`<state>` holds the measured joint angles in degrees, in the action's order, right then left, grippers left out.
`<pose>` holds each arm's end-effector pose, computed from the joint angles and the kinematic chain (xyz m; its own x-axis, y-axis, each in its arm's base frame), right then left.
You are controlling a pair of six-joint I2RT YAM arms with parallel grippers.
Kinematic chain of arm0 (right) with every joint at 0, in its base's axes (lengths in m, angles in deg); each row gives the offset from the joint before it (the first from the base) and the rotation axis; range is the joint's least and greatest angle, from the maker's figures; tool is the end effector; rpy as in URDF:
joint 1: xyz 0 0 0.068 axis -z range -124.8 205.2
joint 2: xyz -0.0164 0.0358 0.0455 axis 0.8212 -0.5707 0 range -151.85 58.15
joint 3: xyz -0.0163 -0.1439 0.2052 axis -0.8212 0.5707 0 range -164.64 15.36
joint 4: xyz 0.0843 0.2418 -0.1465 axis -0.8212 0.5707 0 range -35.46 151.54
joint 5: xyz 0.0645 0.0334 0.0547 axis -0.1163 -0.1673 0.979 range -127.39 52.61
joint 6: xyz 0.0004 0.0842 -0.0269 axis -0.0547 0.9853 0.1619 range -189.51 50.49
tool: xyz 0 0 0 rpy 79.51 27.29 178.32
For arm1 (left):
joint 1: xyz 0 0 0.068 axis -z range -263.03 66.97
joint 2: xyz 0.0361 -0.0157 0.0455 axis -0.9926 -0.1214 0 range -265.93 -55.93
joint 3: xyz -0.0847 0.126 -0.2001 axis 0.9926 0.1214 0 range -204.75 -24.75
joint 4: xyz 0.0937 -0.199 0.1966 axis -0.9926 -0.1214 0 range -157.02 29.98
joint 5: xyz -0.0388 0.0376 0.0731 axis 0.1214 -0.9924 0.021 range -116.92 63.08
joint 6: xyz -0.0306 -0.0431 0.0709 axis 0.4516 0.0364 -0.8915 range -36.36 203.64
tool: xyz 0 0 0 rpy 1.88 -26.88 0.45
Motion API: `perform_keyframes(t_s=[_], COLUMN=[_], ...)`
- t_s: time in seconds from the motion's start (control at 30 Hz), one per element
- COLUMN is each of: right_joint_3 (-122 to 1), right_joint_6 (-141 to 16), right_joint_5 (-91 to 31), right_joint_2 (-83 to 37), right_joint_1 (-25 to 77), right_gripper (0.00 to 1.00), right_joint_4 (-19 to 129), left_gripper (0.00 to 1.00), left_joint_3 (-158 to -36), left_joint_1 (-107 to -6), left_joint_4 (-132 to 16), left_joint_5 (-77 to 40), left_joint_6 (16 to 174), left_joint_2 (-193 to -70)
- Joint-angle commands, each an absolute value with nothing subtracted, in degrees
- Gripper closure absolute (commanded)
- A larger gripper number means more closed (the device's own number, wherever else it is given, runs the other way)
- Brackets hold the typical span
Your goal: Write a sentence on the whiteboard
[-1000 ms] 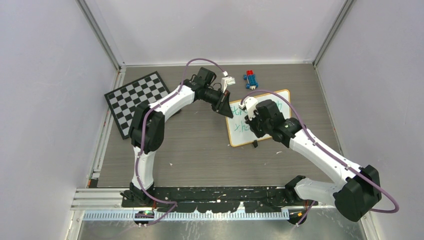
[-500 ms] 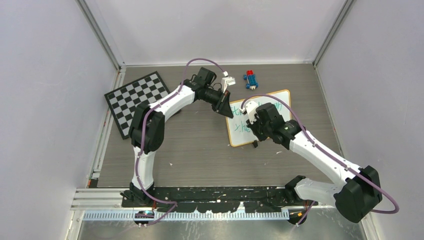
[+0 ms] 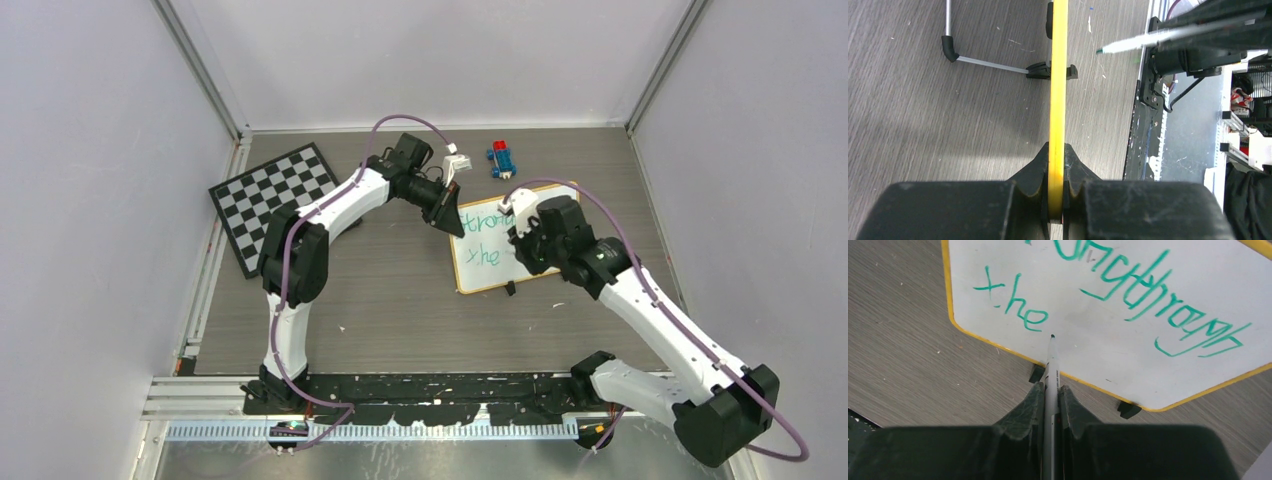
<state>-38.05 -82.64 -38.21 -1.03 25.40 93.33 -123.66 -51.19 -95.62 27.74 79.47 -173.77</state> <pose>0.2523 0.1433 0.2454 -0.4820 -0.5377 -0.6917 -0.6135 0.7708 -0.1717 0.3798 -0.3113 0.1956 -0.6386 0.4460 -0.6271 0.7557 0.2099 -0.6203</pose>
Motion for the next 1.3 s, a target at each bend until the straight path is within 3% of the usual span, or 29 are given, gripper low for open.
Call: perform_keyframes(t_s=[0.0,0.37,1.27], right_joint_3=[-39.22,-40.4,-36.47], right_joint_6=[-81.13,-79.36,-77.52], right_joint_5=[-29.79,-20.89,-29.45], right_joint_2=[1.05,-1.86,-4.13], right_joint_1=[32.4,39.63,37.7], right_gripper=[1.0,1.0,1.0], right_joint_4=[93.45,92.79,86.94], left_gripper=[1.0,1.0,1.0], left_joint_3=[-125.82,-126.81,-126.79], left_joint_1=[-51.43,-51.39,-51.4], left_joint_4=[-99.39,-100.46,-99.53], left_joint_5=[27.21,27.77,27.65], left_joint_6=[76.3,75.87,76.51], left_joint_2=[-172.76,-173.87,-174.0])
